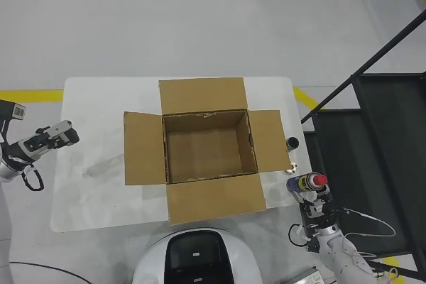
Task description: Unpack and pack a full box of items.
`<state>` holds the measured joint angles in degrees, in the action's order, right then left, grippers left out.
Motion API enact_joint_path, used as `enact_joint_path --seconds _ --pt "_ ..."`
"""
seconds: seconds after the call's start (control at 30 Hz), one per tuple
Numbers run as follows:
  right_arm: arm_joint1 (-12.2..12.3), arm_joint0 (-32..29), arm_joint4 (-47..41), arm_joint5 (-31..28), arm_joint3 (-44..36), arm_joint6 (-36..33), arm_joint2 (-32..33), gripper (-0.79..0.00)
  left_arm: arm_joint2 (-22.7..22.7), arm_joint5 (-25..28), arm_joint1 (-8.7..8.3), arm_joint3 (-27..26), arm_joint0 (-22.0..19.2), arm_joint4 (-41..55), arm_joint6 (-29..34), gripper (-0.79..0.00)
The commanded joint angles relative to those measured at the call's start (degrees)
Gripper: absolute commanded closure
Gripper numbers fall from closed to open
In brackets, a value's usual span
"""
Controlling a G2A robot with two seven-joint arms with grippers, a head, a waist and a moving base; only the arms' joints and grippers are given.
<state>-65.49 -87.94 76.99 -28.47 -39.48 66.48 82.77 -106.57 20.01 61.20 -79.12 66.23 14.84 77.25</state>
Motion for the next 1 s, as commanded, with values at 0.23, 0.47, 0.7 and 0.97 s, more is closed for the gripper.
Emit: enact_joint_path --seconds 0.23,0.47,0.7,0.97 --pt "0.04 1.56 0.77 0.2 -0.3 -2.59 -0.51 0.0 0.0 0.0 0.0 0.0 0.0 0.0 0.0 -0.785" --pt "0.04 1.88 1.27 -0.43 -0.32 -1.61 -1.02 0.0 0.0 0.0 0.0 0.0 0.0 0.0 0.0 -0.785" --pt "0.64 -0.02 2.49 -1.46 -3.01 1.65 -0.37 0.0 0.0 0.0 0.0 0.0 0.0 0.0 0.0 -0.785" --pt "3.4 -9.83 7.36 -1.93 -20.13 5.48 6.26 0.0 0.0 0.0 0.0 0.0 0.0 0.0 0.0 -0.785"
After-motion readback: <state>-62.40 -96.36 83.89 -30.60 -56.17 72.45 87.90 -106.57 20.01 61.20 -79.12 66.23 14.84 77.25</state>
